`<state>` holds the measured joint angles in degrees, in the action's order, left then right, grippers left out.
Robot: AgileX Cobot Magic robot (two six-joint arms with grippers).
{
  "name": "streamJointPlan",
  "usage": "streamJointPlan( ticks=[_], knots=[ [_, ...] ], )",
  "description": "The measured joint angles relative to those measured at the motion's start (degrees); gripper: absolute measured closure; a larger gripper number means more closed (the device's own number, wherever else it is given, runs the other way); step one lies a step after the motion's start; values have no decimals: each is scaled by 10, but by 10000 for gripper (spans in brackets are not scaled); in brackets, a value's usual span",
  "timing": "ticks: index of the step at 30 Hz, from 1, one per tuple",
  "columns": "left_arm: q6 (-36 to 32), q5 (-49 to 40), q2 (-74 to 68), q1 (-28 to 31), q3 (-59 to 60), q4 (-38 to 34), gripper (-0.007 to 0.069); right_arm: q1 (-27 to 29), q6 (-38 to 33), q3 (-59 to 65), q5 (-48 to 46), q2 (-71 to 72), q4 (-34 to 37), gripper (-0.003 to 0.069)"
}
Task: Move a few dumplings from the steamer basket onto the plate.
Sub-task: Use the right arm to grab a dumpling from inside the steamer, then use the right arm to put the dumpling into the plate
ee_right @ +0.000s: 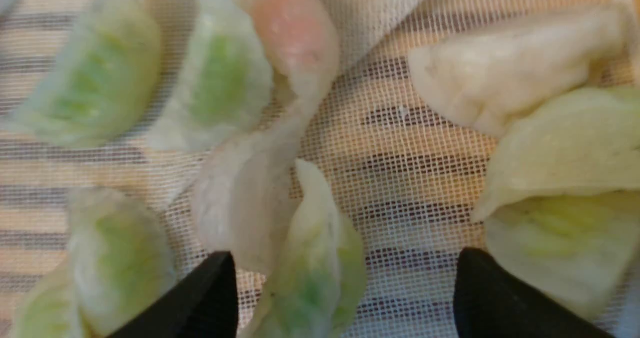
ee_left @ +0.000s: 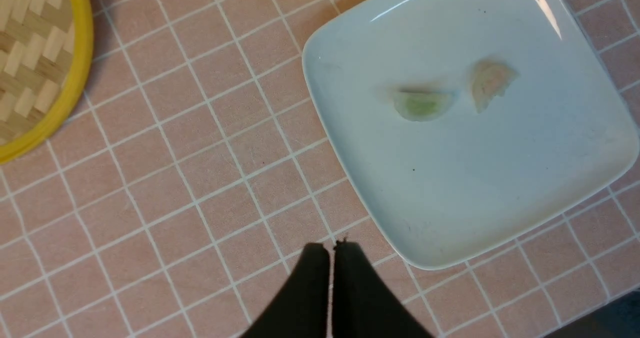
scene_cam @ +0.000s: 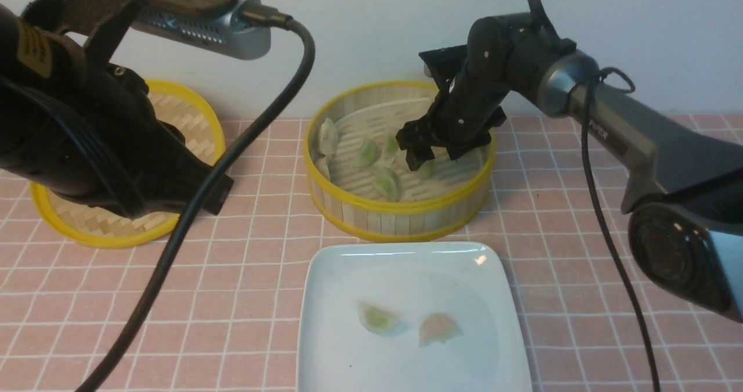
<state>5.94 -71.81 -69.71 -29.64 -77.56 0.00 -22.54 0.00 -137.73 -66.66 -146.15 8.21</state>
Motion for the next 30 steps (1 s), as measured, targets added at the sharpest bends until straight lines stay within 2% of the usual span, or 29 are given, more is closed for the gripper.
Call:
streamJointPlan(
  ticks=[1,4,5,6,7,12,17,20,25,30],
  knots=[
    [0,0,0,0,0,3,631,0,5,-1,-1,-2,4,162],
    [0,0,0,0,0,4,631,0,9,-6,-7,-3,15,288],
    [0,0,0,0,0,4,631,0,10,-6,-8,-3,16,300],
    [0,0,0,0,0,4,631,-1,10,-6,-15,-3,19,368],
    [0,0,0,0,0,4,631,-1,10,-8,-26,-3,19,479],
    [0,0,0,0,0,4,631,-1,13,-36,-47,0,13,463],
    [0,0,0,0,0,4,631,-1,17,-13,-49,76,27,463],
    [0,0,0,0,0,4,631,-2,11,78,-47,171,49,463],
    [0,0,0,0,0,4,631,-16,-7,320,-46,345,64,463],
    [0,4,-7,0,3,3,631,-63,-14,521,-18,402,64,463]
  ],
)
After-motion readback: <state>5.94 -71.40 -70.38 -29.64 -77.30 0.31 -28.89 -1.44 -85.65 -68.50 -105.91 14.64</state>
